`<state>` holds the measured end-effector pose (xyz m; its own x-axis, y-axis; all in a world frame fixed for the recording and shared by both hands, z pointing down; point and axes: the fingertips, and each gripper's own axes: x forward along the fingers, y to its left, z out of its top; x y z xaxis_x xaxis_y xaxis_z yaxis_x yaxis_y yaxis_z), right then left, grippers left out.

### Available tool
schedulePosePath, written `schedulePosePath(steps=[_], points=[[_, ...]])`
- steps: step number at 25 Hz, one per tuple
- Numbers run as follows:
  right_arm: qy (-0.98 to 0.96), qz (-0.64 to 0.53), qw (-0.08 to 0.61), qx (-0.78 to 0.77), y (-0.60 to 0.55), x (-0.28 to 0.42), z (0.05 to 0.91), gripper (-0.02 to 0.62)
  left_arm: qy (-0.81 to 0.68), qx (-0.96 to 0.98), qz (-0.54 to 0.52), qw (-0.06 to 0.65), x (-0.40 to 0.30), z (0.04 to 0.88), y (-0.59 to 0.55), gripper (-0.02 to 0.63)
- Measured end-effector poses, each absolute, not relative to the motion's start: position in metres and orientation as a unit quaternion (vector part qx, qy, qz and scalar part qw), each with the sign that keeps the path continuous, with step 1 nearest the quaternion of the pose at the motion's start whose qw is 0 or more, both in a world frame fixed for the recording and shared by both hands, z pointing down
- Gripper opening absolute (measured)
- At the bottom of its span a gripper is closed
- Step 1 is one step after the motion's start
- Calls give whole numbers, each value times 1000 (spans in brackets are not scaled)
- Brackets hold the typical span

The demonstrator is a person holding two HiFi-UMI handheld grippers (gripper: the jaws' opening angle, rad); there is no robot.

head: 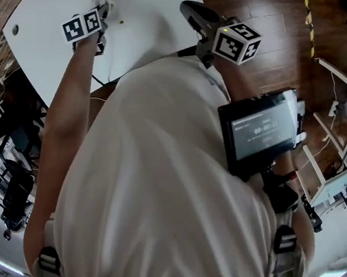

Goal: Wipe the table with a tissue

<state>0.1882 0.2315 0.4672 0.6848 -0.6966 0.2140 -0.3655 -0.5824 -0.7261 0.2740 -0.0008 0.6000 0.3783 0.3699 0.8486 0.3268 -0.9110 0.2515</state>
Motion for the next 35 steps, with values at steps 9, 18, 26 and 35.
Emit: schedulePosePath(steps=[9,18,26,35], points=[[346,-249,334,-841,248,187,458,8,234,790,564,59,229,604,-4,48],[370,-257,322,-833,250,198,459,8,102,879,429,181,266,568,-81,49],[373,-257,317,-833,257,197,456,8,101,863,469,160,267,596,-56,51],[377,-264,326,-826,242,196,470,8,124,855,480,152,235,604,-63,49]])
